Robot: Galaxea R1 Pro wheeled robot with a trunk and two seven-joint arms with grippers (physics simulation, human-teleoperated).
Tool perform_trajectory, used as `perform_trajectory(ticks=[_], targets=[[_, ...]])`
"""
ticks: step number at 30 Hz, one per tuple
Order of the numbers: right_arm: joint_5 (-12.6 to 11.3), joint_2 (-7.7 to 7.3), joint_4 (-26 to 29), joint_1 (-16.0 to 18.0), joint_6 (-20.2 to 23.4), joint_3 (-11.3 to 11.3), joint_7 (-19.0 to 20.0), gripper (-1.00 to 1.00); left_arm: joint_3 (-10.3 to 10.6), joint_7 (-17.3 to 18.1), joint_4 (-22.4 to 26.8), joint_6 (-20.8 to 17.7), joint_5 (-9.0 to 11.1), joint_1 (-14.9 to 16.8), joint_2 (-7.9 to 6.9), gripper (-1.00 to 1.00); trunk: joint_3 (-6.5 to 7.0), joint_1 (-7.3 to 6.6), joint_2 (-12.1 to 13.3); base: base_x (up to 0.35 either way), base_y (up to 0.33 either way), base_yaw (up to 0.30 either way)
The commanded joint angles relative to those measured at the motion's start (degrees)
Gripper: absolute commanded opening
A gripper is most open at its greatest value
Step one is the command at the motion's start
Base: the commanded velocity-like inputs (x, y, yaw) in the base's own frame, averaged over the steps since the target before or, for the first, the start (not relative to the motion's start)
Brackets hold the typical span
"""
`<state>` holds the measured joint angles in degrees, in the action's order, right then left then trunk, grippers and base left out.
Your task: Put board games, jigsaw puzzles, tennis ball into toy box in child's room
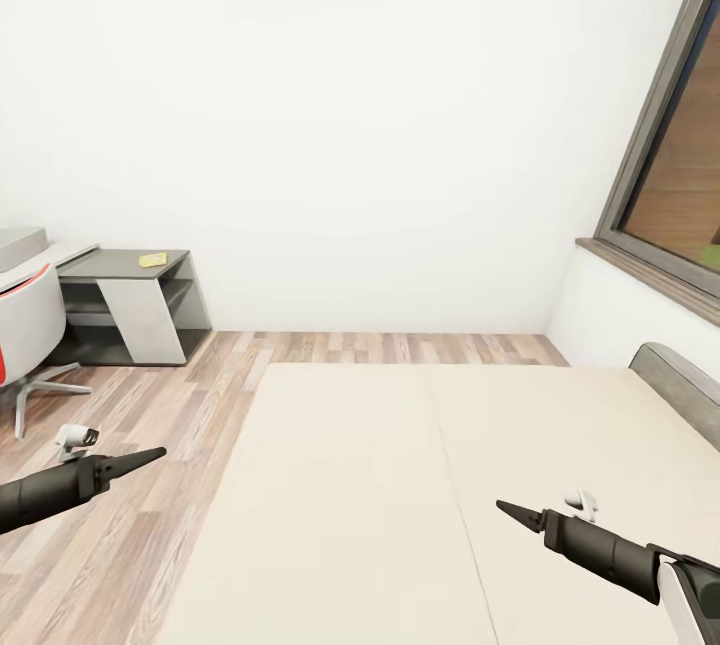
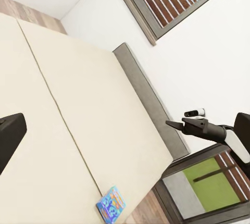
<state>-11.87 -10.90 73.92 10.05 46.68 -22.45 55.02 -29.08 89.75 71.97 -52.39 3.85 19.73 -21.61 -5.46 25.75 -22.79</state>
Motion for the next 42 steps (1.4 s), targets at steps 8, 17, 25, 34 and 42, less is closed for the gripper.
perform_trajectory(ticks=[8,17,25,34,42], targets=[[-0.1,0.0,0.0,0.1,0.5,0.0,0.1,1.0,0.0,0.3,0.0,-0.6,-0.1,0.0,-0.01,1.0,-0.32,0.04,-0.1,0.0,0.0,0.0],[-0.1,0.0,-0.2,0.4,0.5,0.0,0.1,1.0,0.0,0.3,0.0,-0.6,-0.1,0.0,-0.01,1.0,-1.02,0.04,-0.1,0.0,0.0,0.0],[-0.1,-0.03,-0.3,0.7,0.6,0.0,0.0,1.0,0.0,0.3,0.1,-0.6,-0.1,0.0,-0.01,1.0,-1.75,0.04,-0.1,0.0,0.0,0.0],[-0.1,-0.08,-0.6,0.9,1.6,0.0,-1.3,1.0,0.0,0.3,0.5,-0.6,0.0,0.0,-0.01,1.0,-2.59,0.04,-0.1,0.0,0.0,0.0],[0.0,0.37,-1.3,3.1,4.6,0.2,-6.0,1.0,0.0,0.3,0.9,-0.7,-0.1,0.0,-0.05,1.0,-3.34,0.04,-0.1,0.0,0.0,0.0]])
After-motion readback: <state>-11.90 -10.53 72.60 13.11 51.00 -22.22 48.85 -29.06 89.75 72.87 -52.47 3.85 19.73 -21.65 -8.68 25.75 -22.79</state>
